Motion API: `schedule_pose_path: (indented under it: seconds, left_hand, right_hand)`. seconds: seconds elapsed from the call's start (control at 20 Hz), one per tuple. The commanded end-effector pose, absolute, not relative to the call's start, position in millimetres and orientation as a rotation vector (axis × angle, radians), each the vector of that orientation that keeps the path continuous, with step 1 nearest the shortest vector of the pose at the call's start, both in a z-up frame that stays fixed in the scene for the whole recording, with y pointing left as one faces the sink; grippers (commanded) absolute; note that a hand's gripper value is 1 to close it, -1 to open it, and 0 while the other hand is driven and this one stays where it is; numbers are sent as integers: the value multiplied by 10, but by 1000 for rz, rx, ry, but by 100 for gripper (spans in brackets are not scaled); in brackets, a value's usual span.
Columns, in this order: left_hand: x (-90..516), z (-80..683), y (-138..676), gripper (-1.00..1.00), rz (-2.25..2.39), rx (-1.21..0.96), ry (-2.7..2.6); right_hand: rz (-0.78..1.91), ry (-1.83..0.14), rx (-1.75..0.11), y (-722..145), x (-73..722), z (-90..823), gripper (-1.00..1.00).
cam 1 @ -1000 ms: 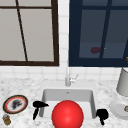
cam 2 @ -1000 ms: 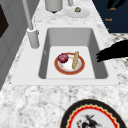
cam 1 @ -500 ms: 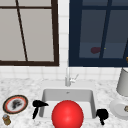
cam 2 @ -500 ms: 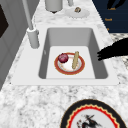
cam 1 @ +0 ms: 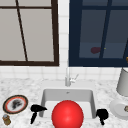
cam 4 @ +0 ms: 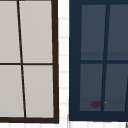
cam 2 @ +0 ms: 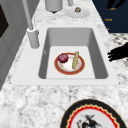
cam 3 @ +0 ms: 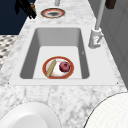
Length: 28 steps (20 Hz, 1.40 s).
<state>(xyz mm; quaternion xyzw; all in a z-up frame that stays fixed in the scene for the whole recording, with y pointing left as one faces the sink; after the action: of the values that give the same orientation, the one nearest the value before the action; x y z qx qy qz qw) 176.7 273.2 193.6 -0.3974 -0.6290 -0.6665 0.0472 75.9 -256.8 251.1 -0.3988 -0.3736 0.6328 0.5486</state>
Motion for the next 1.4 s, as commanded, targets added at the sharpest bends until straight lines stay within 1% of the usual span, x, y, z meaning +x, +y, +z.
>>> schedule_pose_path:
  seconds: [0.0, 0.1, 0.15, 0.35, 0.5, 0.6, 0.85, 1.35]
  left_hand:
    - [1676, 1976, 2738, -100, -2017, -1143, -1933]
    - [1715, 1950, 2732, -100, -2026, -1187, -1922]
    - [1706, 1952, 2730, 0, -2033, -1212, -1918]
    - [1704, 1954, 2727, 0, -2049, -1205, -1931]
    - [1705, 1951, 2725, 0, -2050, -1192, -1942]
    - [1706, 1950, 2723, 0, -2050, -1186, -1948]
    - [1707, 1947, 2720, 0, -2049, -1175, -1957]
    - [1708, 1943, 2717, 0, -2048, -1164, -1965]
  right_hand:
    - [1499, -885, -945, -2568, 759, 2511, 0]
    - [1499, -885, -945, -2568, 759, 2511, 0]
    - [1499, -885, -945, -2568, 761, 2511, -100]
    - [1498, -879, -935, -2576, 755, 2510, -100]
    - [1547, -922, -929, -2568, 757, 2552, -100]
    - [1532, -937, -929, -2551, 761, 2589, -100]
    - [1535, -971, -911, -2489, 968, 2695, -100]
    - [1476, -1125, -1003, -2441, 1312, 2956, -100]
